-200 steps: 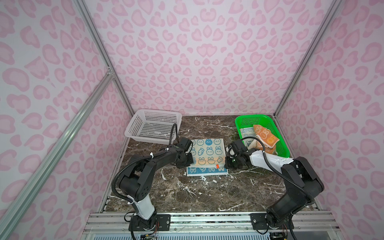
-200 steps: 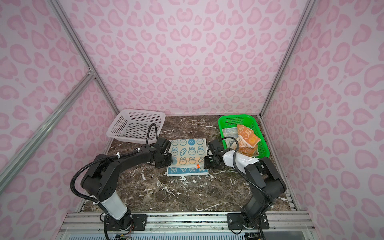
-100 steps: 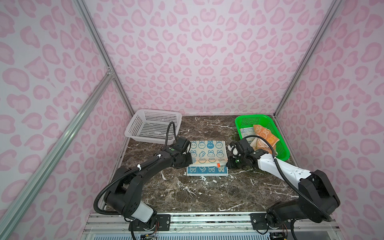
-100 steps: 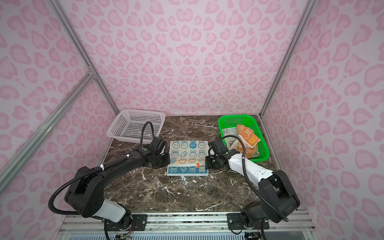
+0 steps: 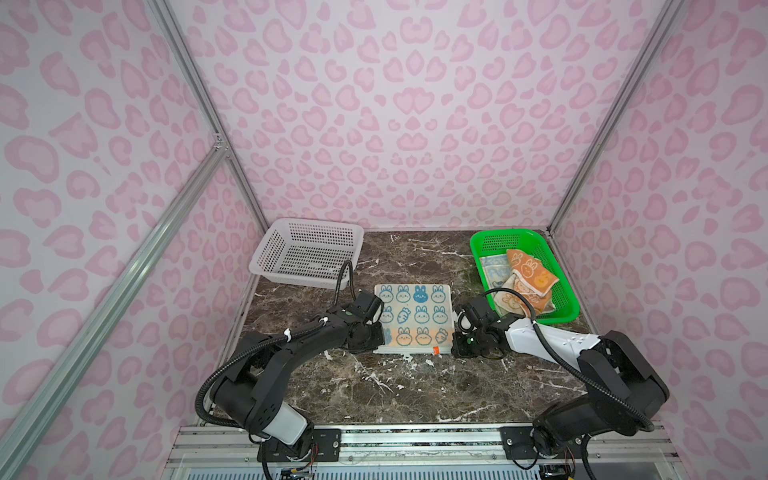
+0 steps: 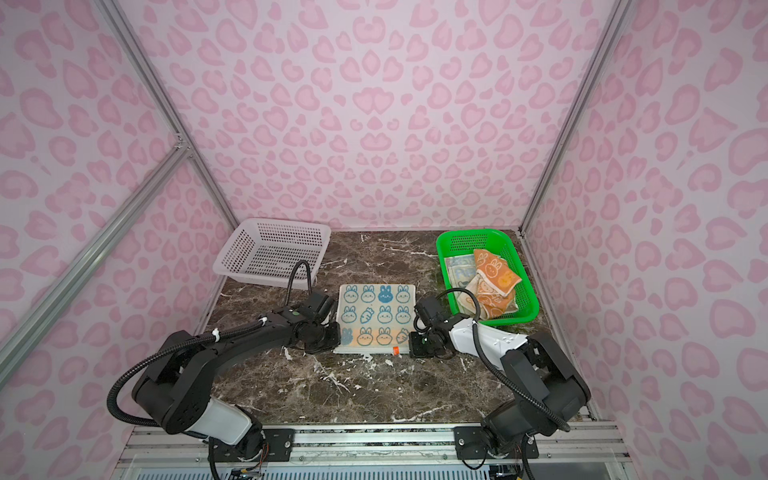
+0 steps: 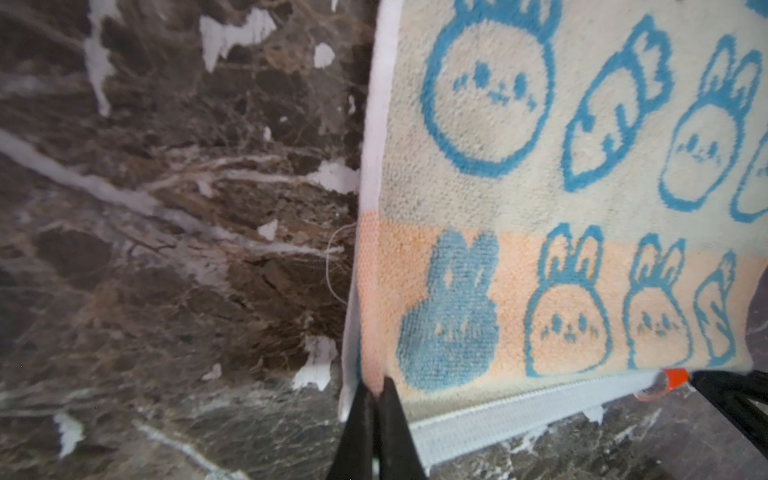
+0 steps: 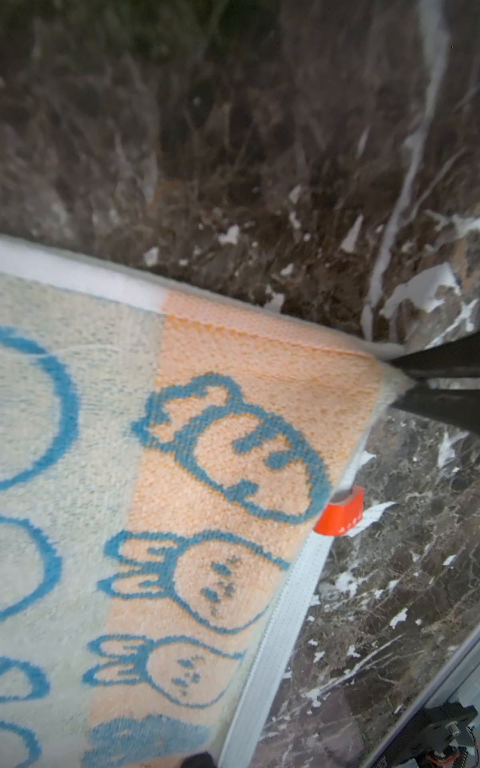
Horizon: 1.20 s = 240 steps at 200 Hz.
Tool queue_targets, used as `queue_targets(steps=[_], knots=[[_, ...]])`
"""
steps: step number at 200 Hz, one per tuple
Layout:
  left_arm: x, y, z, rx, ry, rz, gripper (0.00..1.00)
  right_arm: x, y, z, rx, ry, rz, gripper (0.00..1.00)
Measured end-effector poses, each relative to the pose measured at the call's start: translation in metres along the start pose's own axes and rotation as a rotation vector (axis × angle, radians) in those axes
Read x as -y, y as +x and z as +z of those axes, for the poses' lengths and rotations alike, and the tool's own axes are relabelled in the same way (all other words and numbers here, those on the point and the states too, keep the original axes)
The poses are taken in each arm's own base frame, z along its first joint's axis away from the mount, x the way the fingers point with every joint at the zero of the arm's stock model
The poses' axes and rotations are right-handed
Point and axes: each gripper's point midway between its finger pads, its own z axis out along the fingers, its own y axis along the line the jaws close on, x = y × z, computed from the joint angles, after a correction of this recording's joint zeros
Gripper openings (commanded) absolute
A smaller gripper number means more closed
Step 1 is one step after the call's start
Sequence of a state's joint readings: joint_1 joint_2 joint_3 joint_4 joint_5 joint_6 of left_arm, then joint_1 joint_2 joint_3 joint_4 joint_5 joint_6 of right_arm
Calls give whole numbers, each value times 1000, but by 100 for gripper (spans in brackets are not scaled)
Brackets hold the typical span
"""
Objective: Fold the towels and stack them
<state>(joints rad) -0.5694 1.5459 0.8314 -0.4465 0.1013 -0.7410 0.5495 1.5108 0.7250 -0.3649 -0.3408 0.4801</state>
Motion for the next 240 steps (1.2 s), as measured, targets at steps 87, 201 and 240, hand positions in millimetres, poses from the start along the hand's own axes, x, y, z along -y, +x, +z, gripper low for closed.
queue_targets(steps=[87,201,240], knots=[[-5,1,4,-3,-31,12,30,1,-4,-1,17,26,4,29],[48,-61,-78,249,67,145,98,-34,-43,-63,196,-99,-15,99],[58,-64,-61,218,131,33,99,-48,-46,-45,181,-225,36,99]])
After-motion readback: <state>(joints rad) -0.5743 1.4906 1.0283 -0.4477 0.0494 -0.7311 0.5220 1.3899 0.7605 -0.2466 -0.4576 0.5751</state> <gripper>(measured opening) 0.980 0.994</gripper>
